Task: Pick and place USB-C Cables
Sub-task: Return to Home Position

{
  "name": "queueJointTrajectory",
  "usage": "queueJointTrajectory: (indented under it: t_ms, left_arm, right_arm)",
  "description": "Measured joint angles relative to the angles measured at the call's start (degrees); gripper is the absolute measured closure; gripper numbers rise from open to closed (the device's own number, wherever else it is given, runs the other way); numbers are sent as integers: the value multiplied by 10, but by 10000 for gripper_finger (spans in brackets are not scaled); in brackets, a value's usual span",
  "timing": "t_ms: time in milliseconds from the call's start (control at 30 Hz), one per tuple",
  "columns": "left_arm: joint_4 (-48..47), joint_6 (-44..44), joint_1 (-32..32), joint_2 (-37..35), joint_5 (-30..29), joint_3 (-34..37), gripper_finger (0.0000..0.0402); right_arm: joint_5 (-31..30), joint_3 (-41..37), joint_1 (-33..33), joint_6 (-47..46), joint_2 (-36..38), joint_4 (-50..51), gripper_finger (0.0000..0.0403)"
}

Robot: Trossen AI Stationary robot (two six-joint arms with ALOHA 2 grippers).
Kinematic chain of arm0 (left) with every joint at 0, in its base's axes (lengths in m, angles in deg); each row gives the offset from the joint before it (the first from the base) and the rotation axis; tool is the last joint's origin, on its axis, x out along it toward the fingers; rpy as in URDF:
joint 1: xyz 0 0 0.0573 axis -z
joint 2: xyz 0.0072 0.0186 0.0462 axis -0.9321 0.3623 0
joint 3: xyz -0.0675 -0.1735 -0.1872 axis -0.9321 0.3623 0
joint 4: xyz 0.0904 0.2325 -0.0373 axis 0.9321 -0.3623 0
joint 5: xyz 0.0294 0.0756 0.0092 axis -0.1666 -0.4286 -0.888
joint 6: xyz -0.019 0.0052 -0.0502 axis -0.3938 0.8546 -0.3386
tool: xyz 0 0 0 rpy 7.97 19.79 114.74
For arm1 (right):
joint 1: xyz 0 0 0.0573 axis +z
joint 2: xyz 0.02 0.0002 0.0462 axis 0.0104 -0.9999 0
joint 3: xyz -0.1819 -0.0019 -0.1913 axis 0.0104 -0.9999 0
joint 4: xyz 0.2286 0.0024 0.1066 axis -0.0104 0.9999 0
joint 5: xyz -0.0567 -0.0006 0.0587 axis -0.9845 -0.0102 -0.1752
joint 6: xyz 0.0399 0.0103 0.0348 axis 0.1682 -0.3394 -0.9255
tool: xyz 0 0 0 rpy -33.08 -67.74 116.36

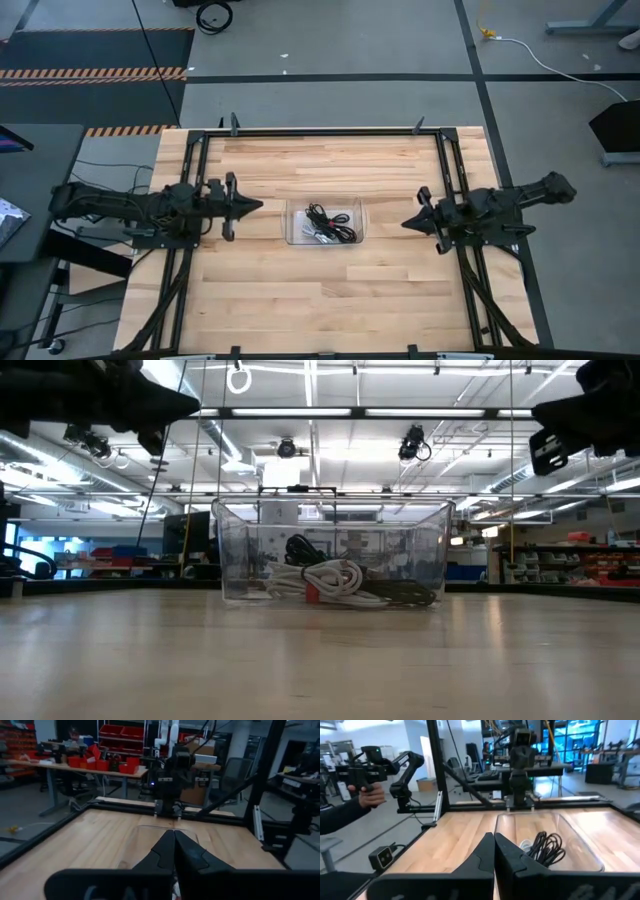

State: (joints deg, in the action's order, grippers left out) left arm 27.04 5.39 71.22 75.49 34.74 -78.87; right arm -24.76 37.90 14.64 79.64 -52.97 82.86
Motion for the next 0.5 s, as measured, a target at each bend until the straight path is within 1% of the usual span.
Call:
queueJointTrajectory:
  t_ms: [167, 300, 433, 500]
  left_arm:
    - [-2, 14, -7, 0, 0, 0, 393]
    - [23, 9, 0, 0, 2, 17, 393]
    - [54, -10, -1, -10, -30, 53, 393]
    - [65, -24, 0, -15, -32, 71, 393]
  right_arm:
    - [61, -23, -54, -10, 0, -23, 401]
    - [64, -23, -80, -21, -2, -17, 401]
    - [61, -22, -92, -41, -2, 4, 401]
    - [61, -22, -94, -44, -2, 18, 401]
